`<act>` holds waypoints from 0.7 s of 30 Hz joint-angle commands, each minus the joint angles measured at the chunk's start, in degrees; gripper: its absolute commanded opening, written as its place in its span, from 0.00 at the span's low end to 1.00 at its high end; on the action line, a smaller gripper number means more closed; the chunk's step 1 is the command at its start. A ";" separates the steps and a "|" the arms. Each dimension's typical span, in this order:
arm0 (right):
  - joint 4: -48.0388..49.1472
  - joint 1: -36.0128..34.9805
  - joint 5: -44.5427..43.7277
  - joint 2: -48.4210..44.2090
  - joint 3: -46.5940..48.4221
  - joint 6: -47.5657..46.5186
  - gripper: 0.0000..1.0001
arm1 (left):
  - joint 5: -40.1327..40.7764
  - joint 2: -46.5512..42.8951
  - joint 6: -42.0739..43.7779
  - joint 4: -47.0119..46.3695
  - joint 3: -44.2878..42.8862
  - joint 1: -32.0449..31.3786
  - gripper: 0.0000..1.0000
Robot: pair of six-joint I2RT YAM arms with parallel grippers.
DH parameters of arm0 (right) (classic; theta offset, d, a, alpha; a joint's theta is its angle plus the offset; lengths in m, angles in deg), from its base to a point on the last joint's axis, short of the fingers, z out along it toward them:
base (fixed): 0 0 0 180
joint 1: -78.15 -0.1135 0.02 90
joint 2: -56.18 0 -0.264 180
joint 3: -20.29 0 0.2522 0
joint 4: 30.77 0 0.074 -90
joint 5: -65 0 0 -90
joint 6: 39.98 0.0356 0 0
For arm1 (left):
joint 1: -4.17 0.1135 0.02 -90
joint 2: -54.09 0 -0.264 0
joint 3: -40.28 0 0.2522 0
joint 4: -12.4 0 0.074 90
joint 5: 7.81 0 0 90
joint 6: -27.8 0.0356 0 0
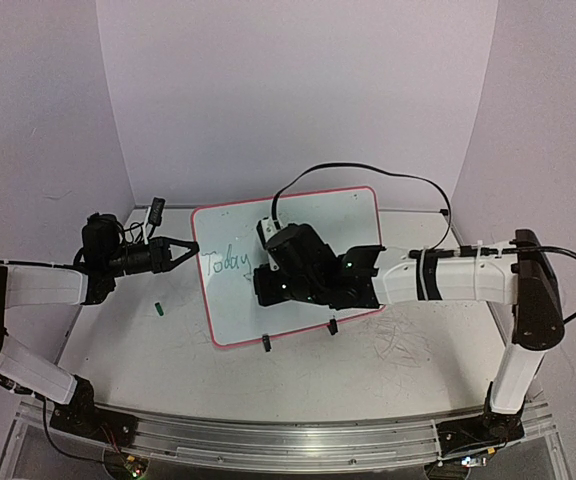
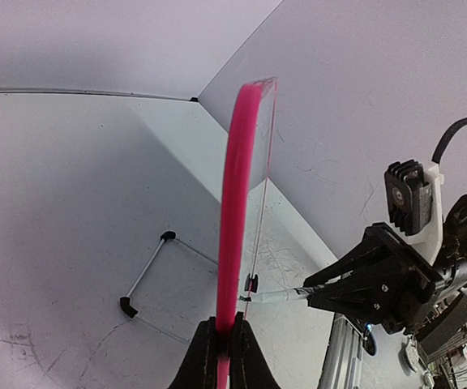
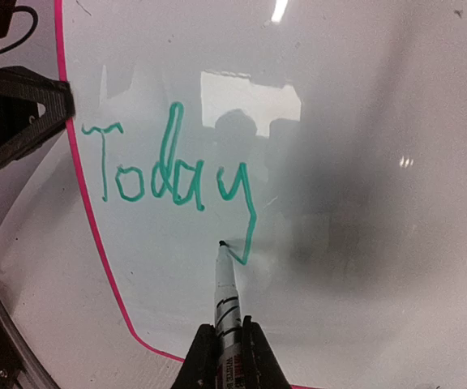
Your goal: Write a sentence on the whiteboard
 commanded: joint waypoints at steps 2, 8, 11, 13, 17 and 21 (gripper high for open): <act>2.54 0.30 -0.42 -1.16 3.13 -2.48 0.00 | -2.44 -0.81 -0.18 -1.98 -0.85 -0.59 0.00; 6.02 1.02 -3.49 -11.16 -6.17 -5.24 0.00 | -1.88 -0.56 0.01 -1.91 -0.96 -0.57 0.00; 6.32 1.52 -2.25 -13.69 -8.68 -8.10 0.00 | -1.46 -1.00 -0.01 -1.53 -1.21 -0.60 0.01; 6.34 1.53 -0.12 -14.81 -9.11 -10.10 0.00 | -0.96 -1.42 -0.01 -0.95 -1.38 -0.58 0.03; 6.32 1.50 2.45 -16.51 -9.83 -13.00 0.00 | 0.64 -2.31 0.27 0.71 -1.54 -0.58 0.14; 7.69 1.55 1.20 -17.97 -11.10 -12.91 0.00 | 2.34 -3.03 0.71 2.34 -1.86 -0.59 0.28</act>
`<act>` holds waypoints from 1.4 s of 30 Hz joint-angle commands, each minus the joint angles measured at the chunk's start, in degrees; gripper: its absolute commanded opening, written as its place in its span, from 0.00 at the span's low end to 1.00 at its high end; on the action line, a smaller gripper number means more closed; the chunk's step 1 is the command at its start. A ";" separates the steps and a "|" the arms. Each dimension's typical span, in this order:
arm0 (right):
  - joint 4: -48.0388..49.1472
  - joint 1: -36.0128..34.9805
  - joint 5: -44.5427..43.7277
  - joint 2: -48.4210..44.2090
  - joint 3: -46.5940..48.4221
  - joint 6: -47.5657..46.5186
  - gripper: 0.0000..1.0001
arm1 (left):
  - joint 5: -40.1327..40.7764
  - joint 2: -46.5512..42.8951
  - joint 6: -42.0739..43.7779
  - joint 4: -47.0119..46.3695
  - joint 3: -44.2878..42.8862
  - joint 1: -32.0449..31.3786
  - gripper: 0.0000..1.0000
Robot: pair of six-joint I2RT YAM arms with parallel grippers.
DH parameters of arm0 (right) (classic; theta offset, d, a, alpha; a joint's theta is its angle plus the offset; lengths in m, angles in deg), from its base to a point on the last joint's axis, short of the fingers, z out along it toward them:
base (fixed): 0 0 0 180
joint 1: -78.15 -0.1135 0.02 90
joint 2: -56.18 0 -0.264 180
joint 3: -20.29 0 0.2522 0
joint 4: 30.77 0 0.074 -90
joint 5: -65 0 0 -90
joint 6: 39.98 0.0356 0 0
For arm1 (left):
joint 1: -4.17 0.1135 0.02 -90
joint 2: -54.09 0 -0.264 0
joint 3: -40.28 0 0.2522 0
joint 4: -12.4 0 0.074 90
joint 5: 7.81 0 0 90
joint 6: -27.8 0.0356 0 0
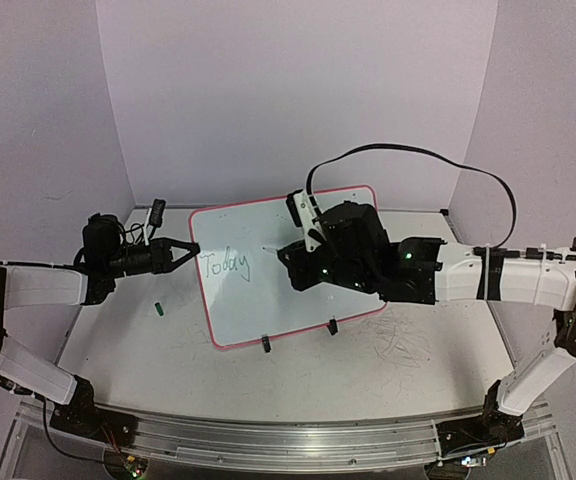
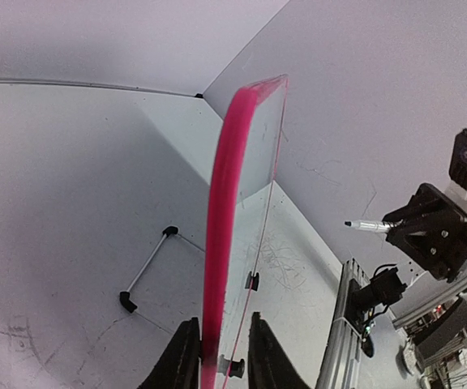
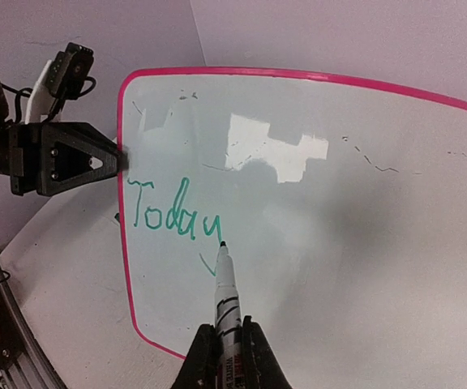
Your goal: Write a sentence on the whiteboard
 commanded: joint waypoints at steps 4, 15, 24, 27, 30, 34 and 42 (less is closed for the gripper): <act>7.48 0.57 2.23 -3.05 -3.34 1.43 0.00 | 2.31 -2.26 0.37 2.41 -2.86 -0.29 0.43; 6.50 0.65 -2.77 1.41 -0.41 -0.79 0.00 | 4.03 -2.08 -4.85 9.88 -7.13 0.90 0.84; 4.97 0.64 -0.94 6.14 4.13 -0.17 0.00 | 7.24 -0.57 -3.10 11.07 -10.99 1.40 0.89; 4.74 0.61 0.28 8.19 6.19 -0.20 0.00 | 7.06 0.55 -2.05 11.07 -11.77 1.60 0.82; 3.66 0.47 0.63 9.87 8.05 -0.73 0.00 | 3.78 2.73 -1.68 11.07 -13.10 1.62 0.70; 1.98 0.22 -1.74 11.37 9.59 -0.61 0.00 | -1.03 4.61 -0.22 11.10 -14.28 1.62 0.61; -1.53 0.54 -5.29 13.26 11.96 1.98 0.00 | -1.89 4.76 3.44 11.08 -13.44 1.61 0.43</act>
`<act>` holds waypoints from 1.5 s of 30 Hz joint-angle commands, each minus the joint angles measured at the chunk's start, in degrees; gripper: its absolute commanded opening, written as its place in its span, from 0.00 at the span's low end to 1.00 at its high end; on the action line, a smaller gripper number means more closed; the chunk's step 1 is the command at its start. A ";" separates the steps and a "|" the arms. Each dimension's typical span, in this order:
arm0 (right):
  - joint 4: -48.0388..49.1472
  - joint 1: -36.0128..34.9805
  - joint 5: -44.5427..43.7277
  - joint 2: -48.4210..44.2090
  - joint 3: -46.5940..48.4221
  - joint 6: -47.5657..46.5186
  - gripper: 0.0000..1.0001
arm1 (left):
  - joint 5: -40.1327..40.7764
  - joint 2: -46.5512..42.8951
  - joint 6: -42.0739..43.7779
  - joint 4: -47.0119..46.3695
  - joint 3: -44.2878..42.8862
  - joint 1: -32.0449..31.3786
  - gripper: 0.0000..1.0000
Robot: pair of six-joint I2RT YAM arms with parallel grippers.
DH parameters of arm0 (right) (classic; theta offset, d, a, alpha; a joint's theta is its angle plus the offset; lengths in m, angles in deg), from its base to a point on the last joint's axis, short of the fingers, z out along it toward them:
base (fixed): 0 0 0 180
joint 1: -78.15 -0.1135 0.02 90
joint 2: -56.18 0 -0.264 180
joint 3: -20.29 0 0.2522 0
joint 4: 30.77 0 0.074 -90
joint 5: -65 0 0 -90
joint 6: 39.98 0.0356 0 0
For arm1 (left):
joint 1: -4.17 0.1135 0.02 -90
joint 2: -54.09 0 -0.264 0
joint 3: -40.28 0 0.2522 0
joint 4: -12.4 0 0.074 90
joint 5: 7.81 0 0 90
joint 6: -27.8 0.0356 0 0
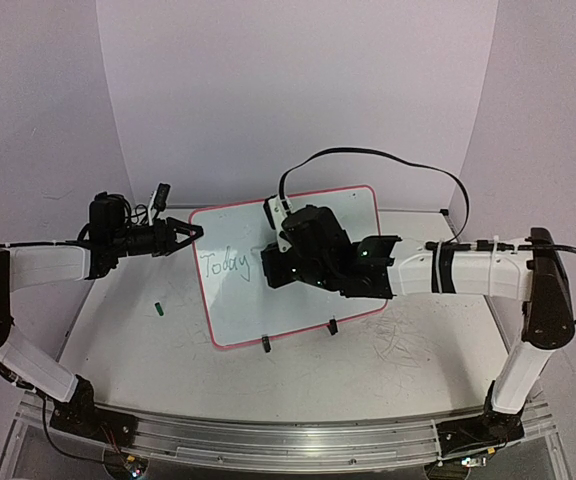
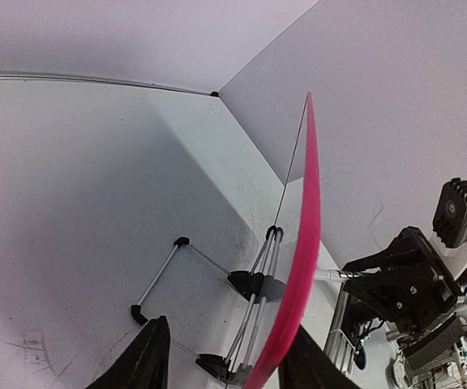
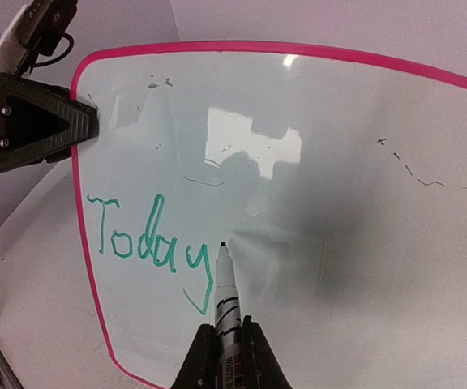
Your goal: Write a sentence on the whiteboard
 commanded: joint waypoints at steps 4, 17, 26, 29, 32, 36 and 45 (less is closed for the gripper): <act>-0.82 0.06 -0.09 1.13 2.91 0.02 0.00 | -2.09 0.93 4.59 -0.79 -2.66 0.30 0.32; 0.22 0.05 -0.29 2.14 3.67 -0.30 0.00 | -1.29 0.74 6.74 -0.70 -1.74 0.27 0.08; 0.27 0.04 -0.87 3.04 5.14 0.10 0.00 | -1.16 0.28 7.31 -0.61 -1.39 0.29 0.03; 0.28 0.04 -1.51 3.11 4.94 0.29 0.00 | -1.16 0.15 7.31 -0.61 -1.33 0.30 0.02; -0.03 0.03 -2.06 3.13 4.66 0.99 0.00 | -1.13 0.02 7.40 -0.61 -1.33 0.27 0.02; -0.67 0.05 -2.57 3.27 4.23 1.71 0.00 | -1.28 -0.08 7.47 -0.61 -1.33 0.27 0.01; -3.06 -0.02 -2.60 3.71 4.30 3.17 0.00 | -1.43 -0.34 7.49 -0.61 -1.33 0.20 0.00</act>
